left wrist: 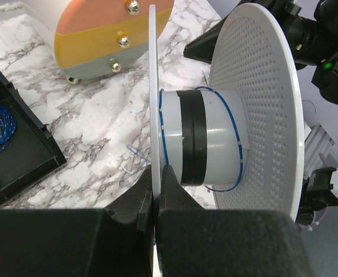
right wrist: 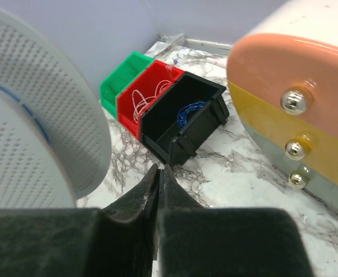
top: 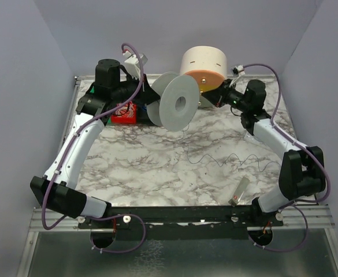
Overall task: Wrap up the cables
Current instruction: Wrap the cable around the cable reel.
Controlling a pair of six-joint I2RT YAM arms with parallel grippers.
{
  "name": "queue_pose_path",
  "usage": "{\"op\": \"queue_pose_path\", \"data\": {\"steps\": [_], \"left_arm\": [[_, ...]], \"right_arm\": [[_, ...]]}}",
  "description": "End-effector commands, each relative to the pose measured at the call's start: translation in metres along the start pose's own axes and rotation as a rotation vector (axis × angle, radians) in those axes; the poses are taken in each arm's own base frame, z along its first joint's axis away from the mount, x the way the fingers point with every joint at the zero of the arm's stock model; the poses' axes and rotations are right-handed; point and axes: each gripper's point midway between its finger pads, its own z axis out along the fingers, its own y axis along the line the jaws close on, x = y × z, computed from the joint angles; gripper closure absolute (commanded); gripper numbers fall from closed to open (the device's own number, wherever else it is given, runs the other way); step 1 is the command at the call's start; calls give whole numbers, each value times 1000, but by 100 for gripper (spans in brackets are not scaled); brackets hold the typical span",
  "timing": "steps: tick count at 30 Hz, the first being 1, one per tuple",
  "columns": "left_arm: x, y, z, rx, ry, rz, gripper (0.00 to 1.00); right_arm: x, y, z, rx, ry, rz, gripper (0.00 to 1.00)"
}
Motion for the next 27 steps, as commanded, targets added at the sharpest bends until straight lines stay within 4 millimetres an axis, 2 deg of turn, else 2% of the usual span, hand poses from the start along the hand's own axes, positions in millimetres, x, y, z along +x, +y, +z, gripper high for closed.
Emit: {"op": "queue_pose_path", "data": {"steps": [1, 4, 6, 11, 13, 14, 16, 21, 24, 27], "left_arm": [[-39, -19, -14, 21, -87, 98, 100], [-52, -30, -17, 51, -109, 111, 100], [-58, -35, -19, 69, -118, 116, 100], [-65, -46, -22, 109, -130, 119, 100], [-67, -50, -24, 120, -133, 118, 100], [-68, -52, -25, 126, -135, 118, 100], [-70, -55, -26, 136, -140, 115, 100], [-71, -62, -30, 164, -148, 111, 100], [-71, -67, -32, 187, -151, 107, 100], [-69, -71, -33, 208, -148, 101, 100]], "right_arm": [[-9, 34, -16, -147, 23, -217, 87], [4, 34, -25, -181, 41, -370, 62], [19, 34, -29, -223, 72, -468, 50], [67, 39, -38, -419, 171, -586, 35], [81, 46, -43, -527, 173, -625, 23], [86, 51, -46, -572, 164, -646, 12], [92, 56, -48, -621, 145, -660, 1], [106, 77, -43, -725, 149, -620, 0], [127, 93, -28, -750, 179, -627, 0], [137, 101, -11, -746, 185, -609, 0]]}}
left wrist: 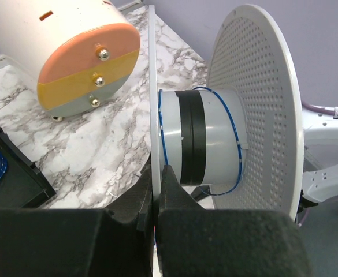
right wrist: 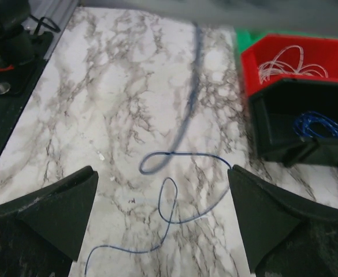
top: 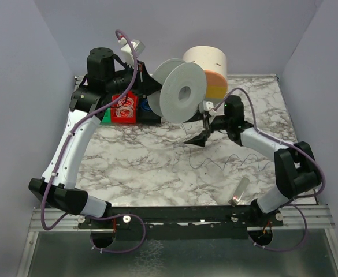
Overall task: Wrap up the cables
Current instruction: Wrap the cable around the cable reel.
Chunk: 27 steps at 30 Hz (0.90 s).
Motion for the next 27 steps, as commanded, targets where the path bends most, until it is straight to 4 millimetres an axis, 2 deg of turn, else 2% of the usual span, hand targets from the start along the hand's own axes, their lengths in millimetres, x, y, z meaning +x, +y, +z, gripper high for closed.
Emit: {"op": "queue_pose_path", "data": {"steps": [1, 6, 13, 17, 19, 21, 22, 23, 24, 25, 27], "left_arm": [[-24, -34, -12, 113, -75, 47, 100], [-22, -41, -16, 141, -76, 46, 100], [-27, -47, -20, 156, -98, 51, 100], [-27, -47, -19, 164, -99, 40, 100], [-28, -46, -18, 168, -100, 35, 100], [-29, -46, -19, 171, -103, 31, 100], [-29, -46, -19, 170, -105, 32, 100], [-29, -46, -20, 170, -107, 32, 100], [-30, -47, -21, 172, -108, 34, 100], [-30, -47, -21, 171, -110, 35, 100], [-29, -48, -23, 170, -111, 35, 100]], "right_arm": [[3, 2, 30, -37, -24, -15, 0], [-6, -8, 42, -45, -94, 39, 0], [-19, -8, 47, -55, -221, 158, 0], [-19, -5, 49, -78, -233, 182, 1], [-15, -4, 51, -90, -229, 215, 5], [-11, -4, 52, -96, -232, 254, 18], [-9, -4, 53, -96, -236, 278, 31], [-8, -5, 54, -92, -238, 305, 49], [-7, -6, 54, -86, -239, 325, 76], [-7, -10, 54, -69, -241, 349, 96], [-12, -19, 51, -10, -255, 378, 100]]}}
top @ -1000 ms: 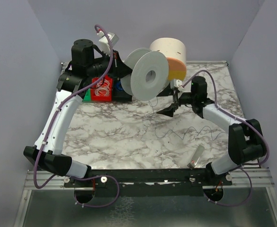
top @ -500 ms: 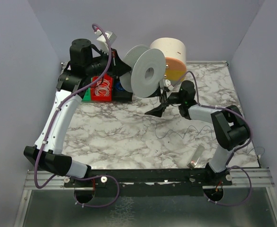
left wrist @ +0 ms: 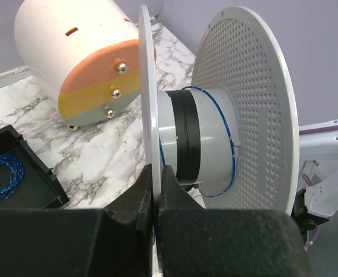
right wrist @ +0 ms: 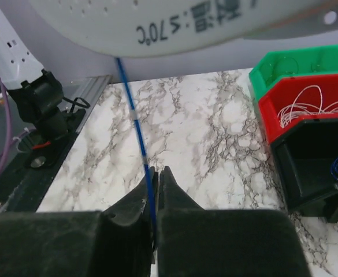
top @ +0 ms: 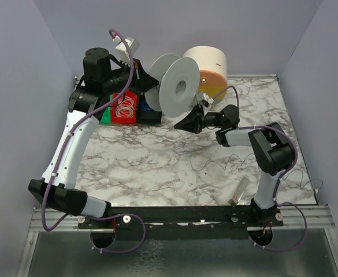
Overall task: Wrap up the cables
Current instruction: Wrap the cable around the cable reel.
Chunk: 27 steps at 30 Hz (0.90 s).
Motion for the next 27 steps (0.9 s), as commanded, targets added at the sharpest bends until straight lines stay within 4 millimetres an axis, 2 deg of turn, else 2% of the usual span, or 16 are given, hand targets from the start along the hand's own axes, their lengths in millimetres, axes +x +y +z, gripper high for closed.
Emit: {"op": "queue_pose_path", "data": {"steps": [1, 3, 6, 12, 18, 22, 27], "left_arm": [[-19, -56, -22, 187, -55, 26, 100], [-16, -56, -24, 186, -53, 33, 100], [-4, -51, -23, 173, -31, 34, 100], [23, -23, -20, 57, 55, 120, 100], [36, 0, -20, -104, 86, 265, 100], [44, 12, -16, -234, 110, 371, 100], [64, 26, -5, -348, 184, 481, 100]], "right_arm": [[-7, -17, -2, 126, -45, 167, 100], [-21, -29, -11, 208, -74, 196, 99], [-44, -47, -35, 330, -140, 252, 100], [-64, -64, -66, 313, -57, 389, 99], [-78, -37, -80, 165, 79, 496, 100], [-84, -26, -85, 228, 169, 462, 100], [-109, -7, -86, 237, 241, 456, 100]]}}
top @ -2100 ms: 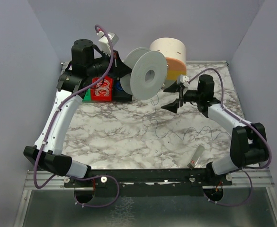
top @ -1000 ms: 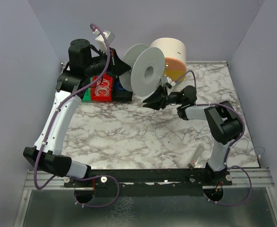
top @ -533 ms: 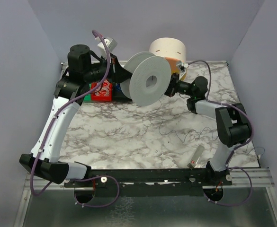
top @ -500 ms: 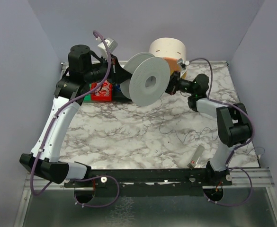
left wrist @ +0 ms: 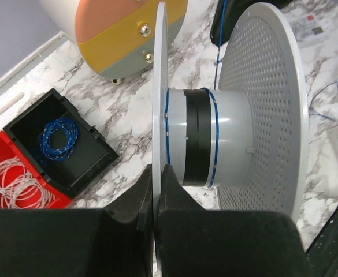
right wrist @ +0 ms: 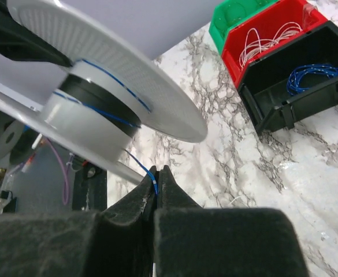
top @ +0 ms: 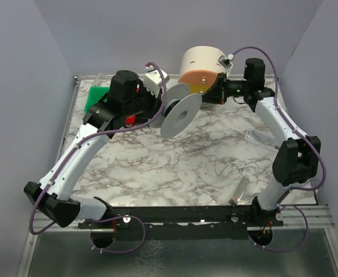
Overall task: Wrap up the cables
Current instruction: Wrap the cable around the cable reel.
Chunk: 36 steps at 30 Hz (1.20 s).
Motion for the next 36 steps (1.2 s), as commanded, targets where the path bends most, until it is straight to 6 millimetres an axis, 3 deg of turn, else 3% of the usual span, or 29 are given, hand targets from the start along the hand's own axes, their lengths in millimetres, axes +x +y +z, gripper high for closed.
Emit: {"op": "queue_pose_path", "data": {"steps": [1, 6, 10, 14, 22, 28, 36], "left_arm": [[0, 26, -2, -217, 17, 155, 100], [5, 47, 4, -381, 47, 170, 100], [11, 62, 10, -485, 79, 163, 100], [16, 57, 16, -488, 97, 204, 100], [32, 40, 33, -520, 183, 333, 100], [40, 50, 45, -636, 216, 283, 100], [35, 62, 58, -659, 174, 73, 100]], "right_arm": [[4, 39, -17, -5, 108, 26, 100], [-13, 58, -21, -19, 133, 19, 100], [-17, 60, -22, 25, 178, 26, 100], [-22, 54, -22, 64, 178, 21, 100], [-46, 84, -2, -70, 97, 88, 100], [-35, 110, 32, -93, 148, 50, 100], [-9, 99, 56, 20, 173, -26, 100]]}}
